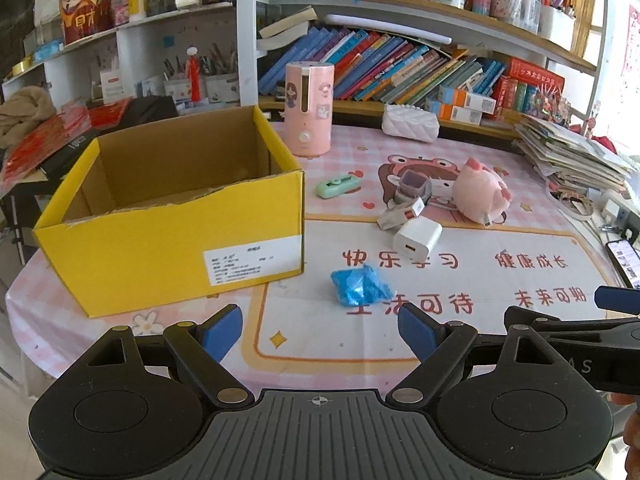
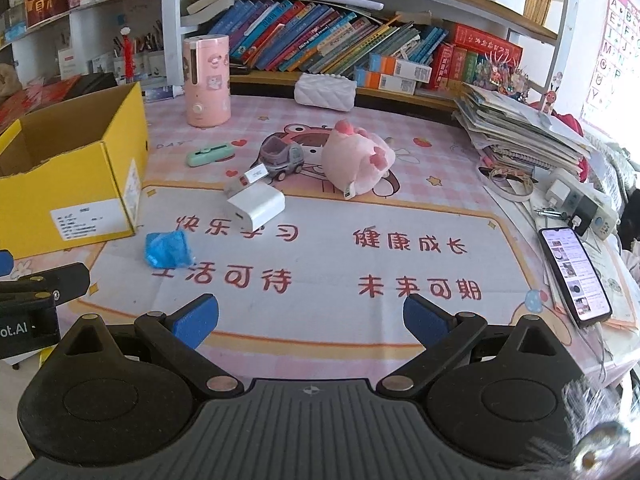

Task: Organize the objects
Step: 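Withdraw both tools from the box toward the remaining table items, then grasp the blue plastic bag with the left tool while the right reaches the white charger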

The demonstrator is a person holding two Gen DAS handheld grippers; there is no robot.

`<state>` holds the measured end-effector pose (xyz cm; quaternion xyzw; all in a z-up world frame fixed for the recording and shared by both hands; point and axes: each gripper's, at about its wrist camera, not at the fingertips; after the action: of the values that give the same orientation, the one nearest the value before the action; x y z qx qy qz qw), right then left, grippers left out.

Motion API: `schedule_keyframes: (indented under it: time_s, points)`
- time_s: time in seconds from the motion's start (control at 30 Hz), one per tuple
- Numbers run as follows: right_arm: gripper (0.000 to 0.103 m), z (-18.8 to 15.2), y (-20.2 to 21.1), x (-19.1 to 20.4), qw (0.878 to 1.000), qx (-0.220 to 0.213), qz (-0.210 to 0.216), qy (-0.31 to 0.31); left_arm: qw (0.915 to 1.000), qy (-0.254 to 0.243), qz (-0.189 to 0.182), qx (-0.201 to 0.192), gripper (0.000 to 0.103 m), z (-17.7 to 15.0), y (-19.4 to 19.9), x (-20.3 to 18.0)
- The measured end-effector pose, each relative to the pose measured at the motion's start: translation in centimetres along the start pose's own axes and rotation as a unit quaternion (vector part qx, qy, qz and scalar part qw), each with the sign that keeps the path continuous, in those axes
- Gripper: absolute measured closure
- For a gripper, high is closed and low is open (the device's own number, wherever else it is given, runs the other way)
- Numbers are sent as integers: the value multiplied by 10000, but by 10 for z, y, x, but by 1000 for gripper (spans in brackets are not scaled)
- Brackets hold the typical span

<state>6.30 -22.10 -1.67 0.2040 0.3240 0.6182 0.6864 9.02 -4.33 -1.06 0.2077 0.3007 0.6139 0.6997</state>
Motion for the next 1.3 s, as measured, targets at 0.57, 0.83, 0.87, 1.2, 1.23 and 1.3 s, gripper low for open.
schedule_keyframes:
  time_s: [0.57, 0.83, 0.87, 1.2, 1.23, 1.3]
  points:
    - [14, 31, -45, -36, 9986, -224, 436, 203, 9996, 96, 244, 111, 23, 13, -49, -34]
    - [19, 40, -61, -41, 9956, -314, 673, 564, 9963, 456, 509, 512, 30, 15, -89, -39]
    - [19, 41, -62, -40, 9948, -331, 697, 658, 9962, 461, 526, 516, 30, 15, -93, -40]
    - [19, 55, -82, -41, 9862, -459, 1057, 1192, 9922, 537, 779, 811, 54, 15, -125, -45]
    - [19, 57, -86, -41, 9856, -441, 1096, 1210, 9924, 483, 781, 820, 61, 15, -125, -46]
    - [19, 60, -94, -41, 9846, -381, 1195, 1215, 9920, 496, 734, 902, 63, 18, -123, -45]
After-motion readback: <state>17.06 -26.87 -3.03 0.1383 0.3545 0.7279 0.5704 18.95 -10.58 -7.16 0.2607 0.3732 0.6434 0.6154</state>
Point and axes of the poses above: each gripper's, at about its wrist camera, not at the fingertips, and y roughly against the way its jaws point, x to its left, z to its top, and after that the axes turned 10 degrees about y, right-handed
